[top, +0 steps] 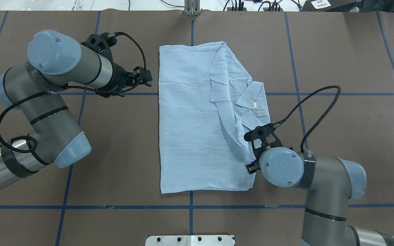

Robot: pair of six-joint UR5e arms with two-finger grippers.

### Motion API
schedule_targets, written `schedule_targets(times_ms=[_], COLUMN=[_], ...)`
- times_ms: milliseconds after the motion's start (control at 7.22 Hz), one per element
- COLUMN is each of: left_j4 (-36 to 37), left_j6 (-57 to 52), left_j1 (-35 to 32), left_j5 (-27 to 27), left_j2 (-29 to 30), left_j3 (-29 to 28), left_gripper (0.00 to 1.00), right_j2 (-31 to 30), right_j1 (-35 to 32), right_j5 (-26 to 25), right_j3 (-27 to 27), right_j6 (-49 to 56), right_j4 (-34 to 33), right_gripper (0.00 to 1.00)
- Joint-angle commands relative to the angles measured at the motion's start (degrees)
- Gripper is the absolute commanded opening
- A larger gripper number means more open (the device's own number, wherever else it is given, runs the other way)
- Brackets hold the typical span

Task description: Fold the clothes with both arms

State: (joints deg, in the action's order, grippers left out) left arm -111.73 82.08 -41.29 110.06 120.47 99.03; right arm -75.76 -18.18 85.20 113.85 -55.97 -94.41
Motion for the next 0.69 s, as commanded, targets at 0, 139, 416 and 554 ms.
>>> schedule_targets(times_ms=[0, 139, 416, 554], left_j4=[0.1, 0.1, 0.0, -0.1], left_j6=[0.1, 0.1, -0.2, -0.4], left_j1=[0.1, 0.1, 0.1, 0.1], left_j5=[0.0, 0.0, 0.0, 0.0], left_j2=[0.2, 0.2, 0.2, 0.2], left_j3=[0.2, 0.1, -0.2, -0.2], left_gripper=[1.00, 1.00, 1.00, 1.00], right_j2=[-10.0, -8.5, 6.2, 12.6], right_j1=[-0.2, -1.8, -6.0, -7.5], right_j5=[0.1, 0.6, 3.0, 3.1], right_j3=[6.5, 7.2, 0.4, -5.4], right_j6=[0.2, 1.7, 2.9, 2.9], right_j4=[0.7, 0.7, -0.1, 0.0], right_gripper=[1.00, 1.00, 1.00, 1.00])
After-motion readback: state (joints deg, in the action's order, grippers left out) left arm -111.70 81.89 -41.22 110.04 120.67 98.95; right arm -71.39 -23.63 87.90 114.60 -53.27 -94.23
